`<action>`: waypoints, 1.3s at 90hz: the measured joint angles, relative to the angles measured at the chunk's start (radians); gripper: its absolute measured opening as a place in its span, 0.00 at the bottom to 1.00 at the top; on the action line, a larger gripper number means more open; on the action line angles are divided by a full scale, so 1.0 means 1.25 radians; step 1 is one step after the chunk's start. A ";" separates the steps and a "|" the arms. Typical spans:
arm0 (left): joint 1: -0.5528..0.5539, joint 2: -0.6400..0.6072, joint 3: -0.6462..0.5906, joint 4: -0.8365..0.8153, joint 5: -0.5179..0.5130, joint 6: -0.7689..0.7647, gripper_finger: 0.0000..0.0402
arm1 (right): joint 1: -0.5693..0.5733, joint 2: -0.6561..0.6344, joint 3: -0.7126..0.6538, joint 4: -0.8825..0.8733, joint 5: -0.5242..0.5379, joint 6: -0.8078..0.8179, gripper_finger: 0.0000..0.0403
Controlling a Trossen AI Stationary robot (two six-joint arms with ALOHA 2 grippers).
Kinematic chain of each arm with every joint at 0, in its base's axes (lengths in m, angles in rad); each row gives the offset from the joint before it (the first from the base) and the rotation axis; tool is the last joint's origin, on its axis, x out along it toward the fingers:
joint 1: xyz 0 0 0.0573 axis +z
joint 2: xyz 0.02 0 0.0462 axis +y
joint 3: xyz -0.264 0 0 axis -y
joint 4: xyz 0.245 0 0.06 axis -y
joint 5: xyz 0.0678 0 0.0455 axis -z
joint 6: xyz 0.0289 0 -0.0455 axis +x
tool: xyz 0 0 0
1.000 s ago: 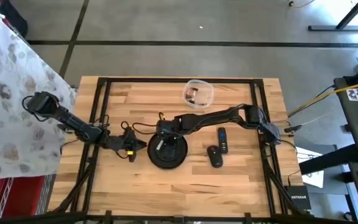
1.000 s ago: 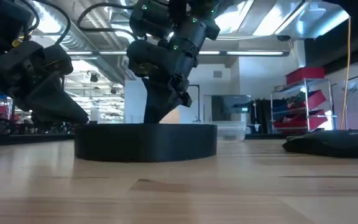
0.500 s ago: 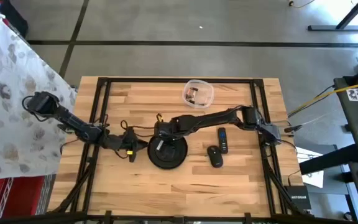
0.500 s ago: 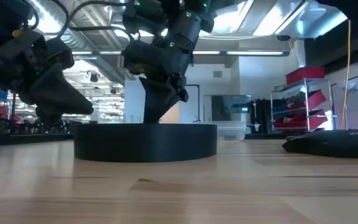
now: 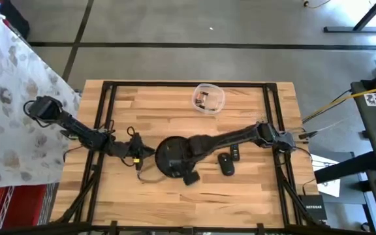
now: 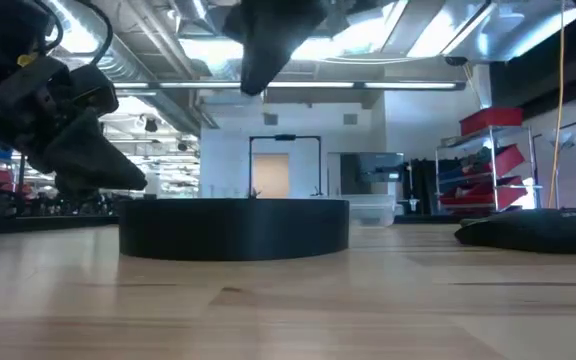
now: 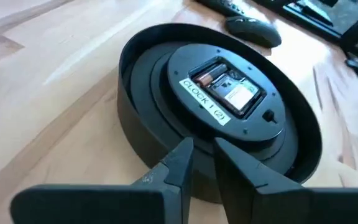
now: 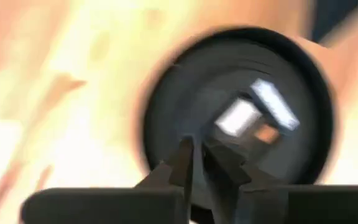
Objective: Insert battery
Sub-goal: Insert the black battery into the wall clock
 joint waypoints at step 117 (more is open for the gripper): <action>-0.217 -0.010 0.135 0.136 0.123 0.691 0.19 | -0.039 -0.037 -0.280 0.227 -0.234 0.140 0.00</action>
